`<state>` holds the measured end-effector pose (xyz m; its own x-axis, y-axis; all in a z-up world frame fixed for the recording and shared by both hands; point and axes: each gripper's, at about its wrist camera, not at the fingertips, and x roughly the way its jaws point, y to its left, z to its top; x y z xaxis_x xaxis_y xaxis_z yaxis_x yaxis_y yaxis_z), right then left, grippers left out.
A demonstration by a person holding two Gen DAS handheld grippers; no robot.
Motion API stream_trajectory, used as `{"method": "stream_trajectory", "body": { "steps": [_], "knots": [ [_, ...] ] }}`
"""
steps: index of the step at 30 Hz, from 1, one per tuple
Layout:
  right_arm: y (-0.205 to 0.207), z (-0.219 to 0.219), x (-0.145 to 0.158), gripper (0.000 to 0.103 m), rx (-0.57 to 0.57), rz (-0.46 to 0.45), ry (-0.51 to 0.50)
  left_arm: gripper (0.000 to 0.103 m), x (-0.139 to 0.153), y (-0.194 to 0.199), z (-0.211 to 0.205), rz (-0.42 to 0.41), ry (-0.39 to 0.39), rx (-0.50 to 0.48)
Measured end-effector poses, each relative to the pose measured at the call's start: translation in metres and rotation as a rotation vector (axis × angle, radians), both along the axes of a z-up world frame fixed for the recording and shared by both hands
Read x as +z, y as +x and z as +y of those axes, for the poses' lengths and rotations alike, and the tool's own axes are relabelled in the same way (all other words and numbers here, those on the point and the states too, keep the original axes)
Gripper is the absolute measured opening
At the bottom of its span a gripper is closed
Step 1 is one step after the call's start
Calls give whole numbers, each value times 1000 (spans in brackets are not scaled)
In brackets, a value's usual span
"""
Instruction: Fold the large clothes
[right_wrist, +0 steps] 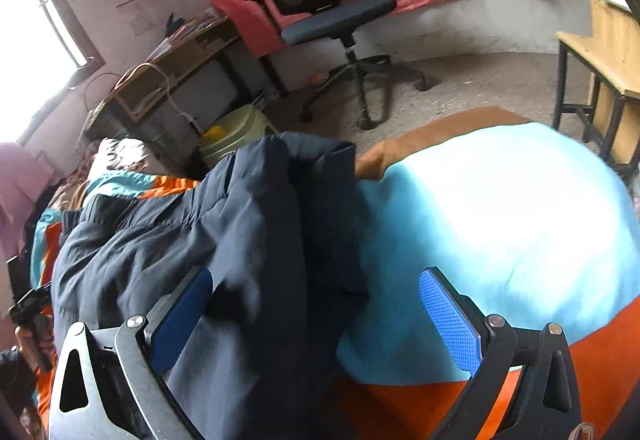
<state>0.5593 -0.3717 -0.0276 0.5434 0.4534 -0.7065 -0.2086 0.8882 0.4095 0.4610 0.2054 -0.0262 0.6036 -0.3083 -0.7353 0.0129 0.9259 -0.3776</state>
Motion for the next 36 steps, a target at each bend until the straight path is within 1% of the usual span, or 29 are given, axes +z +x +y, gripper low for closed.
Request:
{"method": "stream_trajectory", "body": {
  "steps": [4, 7, 9, 13, 19, 23, 27, 31, 36],
  "knots": [
    [7, 3, -15, 103, 87, 74, 31, 98, -2, 5, -4, 4, -2, -14],
    [9, 6, -28, 103, 125, 116, 8, 101, -4, 8, -6, 5, 11, -24],
    [11, 7, -34, 103, 132, 123, 6, 102, -7, 11, -5, 20, 1, -39],
    [17, 4, -51, 103, 138, 178, 99, 102, -14, 16, 0, 40, -52, -56],
    [24, -6, -65, 103, 161, 207, 224, 102, -21, 20, 11, 56, -125, -74],
    [28, -7, -69, 103, 186, 218, 273, 102, -18, 21, 19, 63, -149, -89],
    [29, 3, -71, 103, 251, 230, 326, 102, -16, 26, 24, 73, -197, -106],
    [30, 5, -72, 103, 280, 241, 344, 102, -10, 32, 25, 63, -213, -130],
    [38, 10, -72, 103, 258, 275, 325, 100, -3, 38, 19, 61, -214, -153]
  ]
}}
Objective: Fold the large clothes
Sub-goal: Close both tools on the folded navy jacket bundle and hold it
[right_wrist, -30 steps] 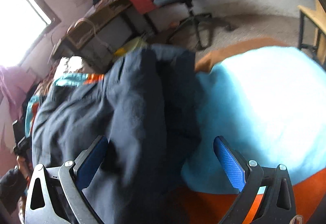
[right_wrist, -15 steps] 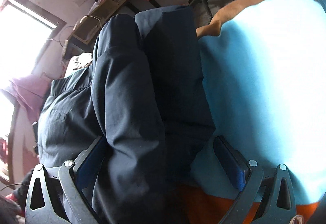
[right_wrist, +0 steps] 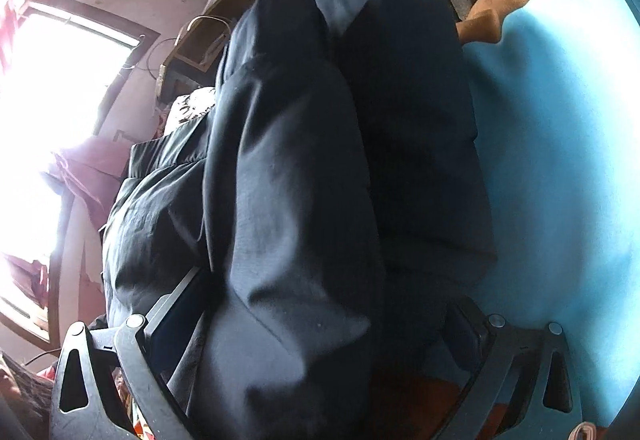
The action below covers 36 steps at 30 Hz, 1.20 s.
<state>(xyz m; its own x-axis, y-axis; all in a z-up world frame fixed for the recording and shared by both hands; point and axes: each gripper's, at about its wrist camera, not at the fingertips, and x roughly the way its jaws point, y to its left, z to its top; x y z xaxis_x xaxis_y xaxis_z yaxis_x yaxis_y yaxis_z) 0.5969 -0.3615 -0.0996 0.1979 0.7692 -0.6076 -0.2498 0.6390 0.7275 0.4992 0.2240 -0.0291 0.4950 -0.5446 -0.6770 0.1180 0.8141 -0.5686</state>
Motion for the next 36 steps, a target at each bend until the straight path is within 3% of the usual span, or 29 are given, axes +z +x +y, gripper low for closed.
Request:
{"method": "stream_trajectory", "body": {
  "steps": [3, 9, 11, 17, 22, 26, 36],
  "knots": [
    [2, 4, 0, 103, -13, 16, -32, 100, 1, 2, 1, 12, 8, 16],
    [-5, 20, 8, 102, -39, 17, -144, 84, 5, -8, -3, 2, 12, 73],
    [-13, 28, 22, 89, -26, -58, -209, 75, 6, -13, -2, -3, 26, 93],
    [-27, 43, 52, 53, -18, -148, -319, 44, 22, -28, -11, 6, 97, 141],
    [-46, 67, 76, 33, -17, -246, -412, 21, 41, -48, -32, -32, 181, 179],
    [-63, 69, 93, 22, -47, -304, -445, 15, 57, -67, -42, -72, 212, 197],
    [-92, 76, 156, 18, -90, -414, -434, 13, 117, -98, -71, -169, 235, 179]
  ]
}}
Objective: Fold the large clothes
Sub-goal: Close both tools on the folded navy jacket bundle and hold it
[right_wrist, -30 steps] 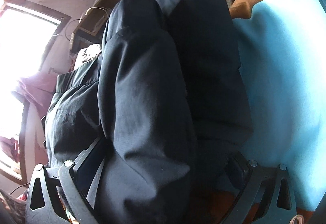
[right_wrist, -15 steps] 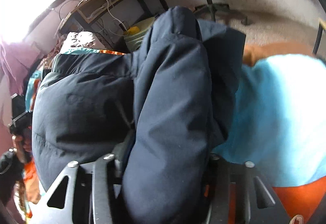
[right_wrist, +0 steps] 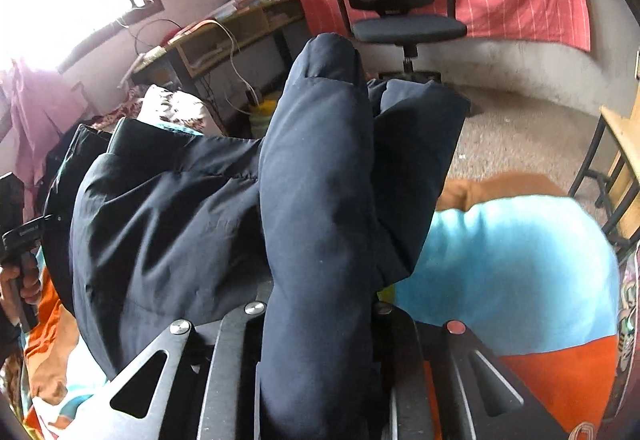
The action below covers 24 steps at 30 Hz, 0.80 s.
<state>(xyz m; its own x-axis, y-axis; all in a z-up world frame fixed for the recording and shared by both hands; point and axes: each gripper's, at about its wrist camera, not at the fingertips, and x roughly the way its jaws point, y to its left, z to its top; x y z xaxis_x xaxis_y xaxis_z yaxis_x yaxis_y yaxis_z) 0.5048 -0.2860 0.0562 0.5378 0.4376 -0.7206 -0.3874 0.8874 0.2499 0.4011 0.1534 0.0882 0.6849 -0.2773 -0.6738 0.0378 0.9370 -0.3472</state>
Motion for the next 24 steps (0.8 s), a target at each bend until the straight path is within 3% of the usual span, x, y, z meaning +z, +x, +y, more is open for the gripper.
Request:
{"method": "stream_trajectory", "body": {
  "steps": [8, 11, 18, 24],
  "knots": [
    [-32, 4, 51, 18, -2, -45, 34, 13, 54, -21, -12, -51, 29, -17],
    [-43, 5, 61, 18, 6, -52, 36, 13, 57, -29, -11, -48, 37, -21],
    [-58, 10, 53, 17, 10, -22, 26, 13, 35, -38, -12, 14, 42, -24],
    [-68, 11, 19, 17, 5, 39, 19, 13, -4, -37, -12, 88, 57, -34]
  ]
}}
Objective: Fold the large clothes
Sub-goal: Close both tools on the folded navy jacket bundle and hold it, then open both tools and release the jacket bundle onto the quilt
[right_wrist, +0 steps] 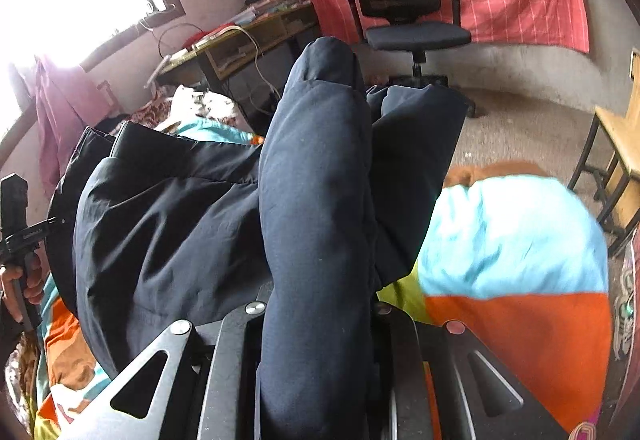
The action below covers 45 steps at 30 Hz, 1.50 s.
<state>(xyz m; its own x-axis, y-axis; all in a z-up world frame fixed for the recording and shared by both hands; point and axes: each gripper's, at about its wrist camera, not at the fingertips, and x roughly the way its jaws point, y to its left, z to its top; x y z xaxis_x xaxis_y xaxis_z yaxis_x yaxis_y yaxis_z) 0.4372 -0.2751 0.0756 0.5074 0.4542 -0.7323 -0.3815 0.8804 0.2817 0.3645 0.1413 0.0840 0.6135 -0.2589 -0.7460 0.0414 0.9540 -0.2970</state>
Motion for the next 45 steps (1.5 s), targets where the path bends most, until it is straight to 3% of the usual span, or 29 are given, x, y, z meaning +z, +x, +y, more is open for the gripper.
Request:
{"method": "stream_trajectory", "body": {
  "steps": [4, 9, 15, 20, 22, 27, 30, 34, 38, 45],
  "knots": [
    [0, 1, -30, 18, -9, 41, -16, 13, -34, 3, 2, 34, -11, 1],
    [6, -4, -59, 19, -37, 61, -22, 15, -64, 7, 24, 49, -96, 28],
    [10, -8, -71, 24, -18, 69, -34, 25, -73, 5, 22, 40, -68, 16],
    [10, -11, -80, 38, -23, 75, -42, 41, -84, 3, 27, 57, -94, 62],
    [11, -13, -82, 43, -26, 78, -39, 54, -87, 3, 28, 68, -90, 84],
    [11, -18, -84, 61, -48, 89, -56, 66, -93, 3, 31, 94, -99, 126],
    [11, -20, -84, 75, -69, 90, -74, 79, -92, 1, 33, 92, -81, 158],
    [7, -22, -83, 90, -100, 76, -108, 81, -89, -3, 31, 91, -29, 184],
    [1, -24, -76, 101, -133, 24, -138, 90, -90, -11, 25, 80, 2, 215],
    [-13, -19, -66, 103, -157, -15, -151, 91, -83, -20, 8, 81, 98, 249]
  ]
}}
